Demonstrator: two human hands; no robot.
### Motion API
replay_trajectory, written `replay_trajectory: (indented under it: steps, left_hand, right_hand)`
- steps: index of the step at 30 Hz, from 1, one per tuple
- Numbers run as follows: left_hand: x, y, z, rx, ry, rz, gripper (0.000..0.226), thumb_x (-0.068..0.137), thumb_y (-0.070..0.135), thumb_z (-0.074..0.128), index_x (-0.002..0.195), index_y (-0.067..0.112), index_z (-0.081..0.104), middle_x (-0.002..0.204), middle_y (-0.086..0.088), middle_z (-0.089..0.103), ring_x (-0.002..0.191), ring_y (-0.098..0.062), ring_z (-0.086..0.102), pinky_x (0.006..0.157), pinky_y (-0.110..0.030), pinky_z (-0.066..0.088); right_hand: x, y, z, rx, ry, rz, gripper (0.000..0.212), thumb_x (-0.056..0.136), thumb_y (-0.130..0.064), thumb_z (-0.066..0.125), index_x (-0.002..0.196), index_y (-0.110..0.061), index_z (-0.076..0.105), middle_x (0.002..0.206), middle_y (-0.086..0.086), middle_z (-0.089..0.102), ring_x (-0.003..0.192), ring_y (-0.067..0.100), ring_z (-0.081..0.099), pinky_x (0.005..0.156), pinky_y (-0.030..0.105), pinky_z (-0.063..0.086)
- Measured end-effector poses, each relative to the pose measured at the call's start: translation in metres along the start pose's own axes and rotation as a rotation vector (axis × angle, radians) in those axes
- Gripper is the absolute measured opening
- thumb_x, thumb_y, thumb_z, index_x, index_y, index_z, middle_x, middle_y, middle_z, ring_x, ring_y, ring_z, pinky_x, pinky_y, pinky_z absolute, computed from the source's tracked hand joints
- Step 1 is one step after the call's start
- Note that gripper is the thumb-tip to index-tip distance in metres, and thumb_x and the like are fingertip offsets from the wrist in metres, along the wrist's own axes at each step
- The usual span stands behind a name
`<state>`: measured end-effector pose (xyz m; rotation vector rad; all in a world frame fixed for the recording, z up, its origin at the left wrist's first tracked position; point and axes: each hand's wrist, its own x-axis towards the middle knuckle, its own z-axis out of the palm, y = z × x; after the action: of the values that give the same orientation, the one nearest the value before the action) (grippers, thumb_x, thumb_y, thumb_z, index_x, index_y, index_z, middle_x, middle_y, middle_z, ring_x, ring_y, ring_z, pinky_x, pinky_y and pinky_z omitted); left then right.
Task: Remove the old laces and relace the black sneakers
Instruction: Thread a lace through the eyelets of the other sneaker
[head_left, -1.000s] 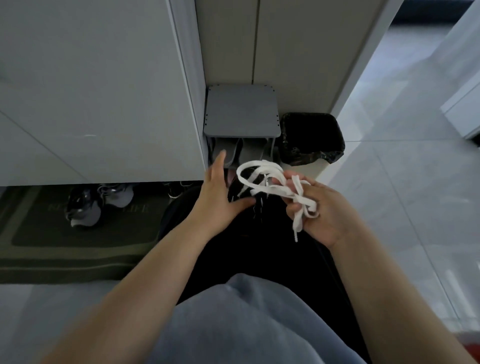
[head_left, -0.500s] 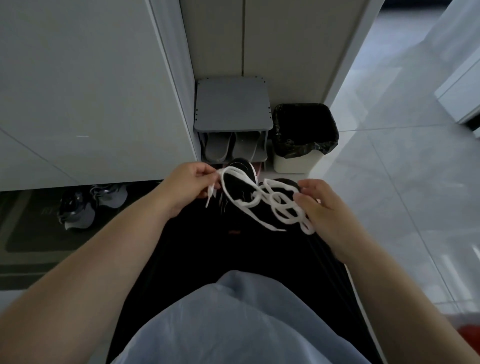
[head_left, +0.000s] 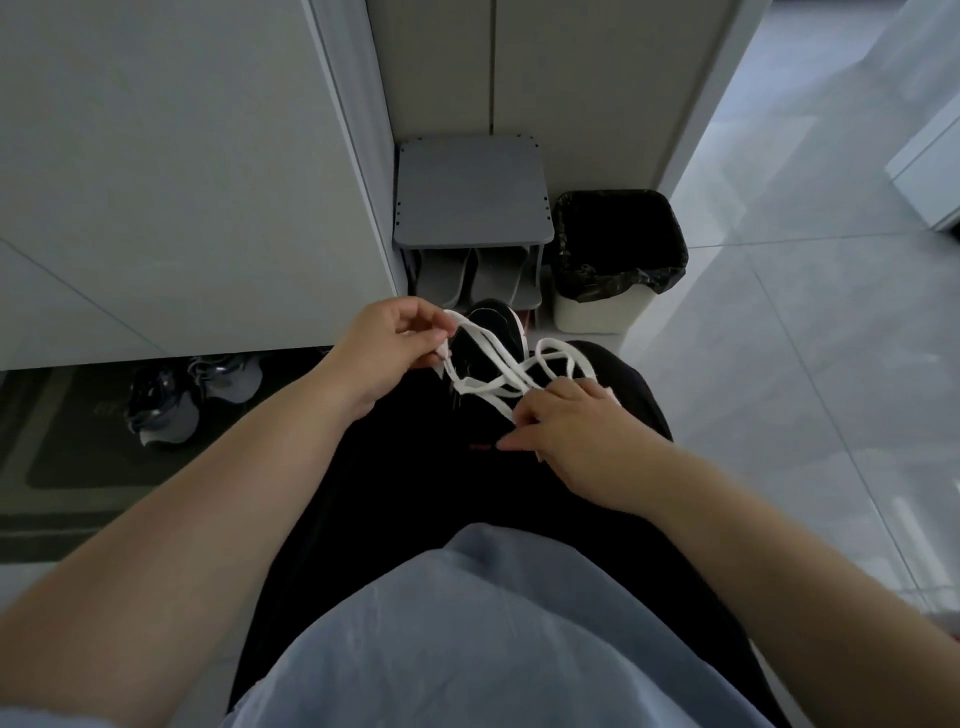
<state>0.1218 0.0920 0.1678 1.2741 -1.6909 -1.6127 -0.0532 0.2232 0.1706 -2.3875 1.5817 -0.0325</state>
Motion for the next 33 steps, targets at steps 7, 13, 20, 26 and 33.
replay_trajectory:
  steps: [7, 13, 20, 26, 33]
  left_hand:
    - [-0.005, 0.003, -0.005, 0.057, 0.03, 0.061, 0.029, 0.08, -0.005, 0.064, 0.095, 0.019, 0.066, 0.102, 0.008, 0.067, 0.078, -0.004, 0.068, 0.07, -0.009, 0.048]
    - [-0.005, -0.001, -0.015, 0.061, 0.117, 0.102, 0.026, 0.079, -0.001, 0.068, 0.083, 0.025, 0.069, 0.09, 0.008, 0.07, 0.077, -0.004, 0.067, 0.079, -0.018, 0.051]
    - [0.002, 0.005, -0.012, 0.107, 0.031, 0.123, 0.027, 0.078, -0.002, 0.068, 0.09, 0.022, 0.069, 0.093, 0.005, 0.071, 0.087, -0.015, 0.067, 0.084, -0.022, 0.051]
    - [0.012, 0.023, -0.023, 0.086, 0.224, 0.279, 0.029, 0.08, 0.0, 0.068, 0.089, 0.027, 0.066, 0.075, 0.019, 0.069, 0.071, 0.004, 0.064, 0.074, -0.012, 0.05]
    - [0.018, -0.003, -0.007, 0.196, 0.157, 0.15, 0.027, 0.083, 0.001, 0.064, 0.094, 0.025, 0.067, 0.076, 0.009, 0.065, 0.062, 0.006, 0.059, 0.065, -0.007, 0.043]
  right_hand:
    - [0.028, 0.014, 0.002, -0.243, -0.065, -0.136, 0.022, 0.093, -0.034, 0.047, 0.099, -0.034, 0.069, 0.102, -0.008, 0.059, 0.103, 0.019, 0.048, 0.09, 0.031, 0.021]
    - [0.019, 0.019, 0.019, -0.116, 0.25, -0.092, 0.015, 0.08, -0.032, 0.055, 0.074, -0.03, 0.069, 0.097, -0.008, 0.064, 0.098, 0.016, 0.049, 0.093, 0.03, 0.026]
    - [0.048, -0.011, 0.022, -0.058, -0.027, -0.083, 0.017, 0.098, -0.026, 0.035, 0.105, -0.019, 0.049, 0.108, -0.002, 0.06, 0.11, 0.016, 0.049, 0.101, 0.029, 0.02]
    - [0.057, 0.02, 0.01, -0.185, 0.251, 0.35, 0.028, 0.092, -0.007, 0.032, 0.114, -0.008, 0.05, 0.127, 0.011, 0.049, 0.103, 0.025, 0.054, 0.082, 0.033, 0.038]
    - [0.051, 0.046, -0.001, 0.716, 0.368, 0.613, 0.011, 0.098, -0.026, 0.045, 0.098, -0.017, 0.051, 0.083, -0.008, 0.056, 0.072, 0.008, 0.05, 0.062, 0.024, 0.036]
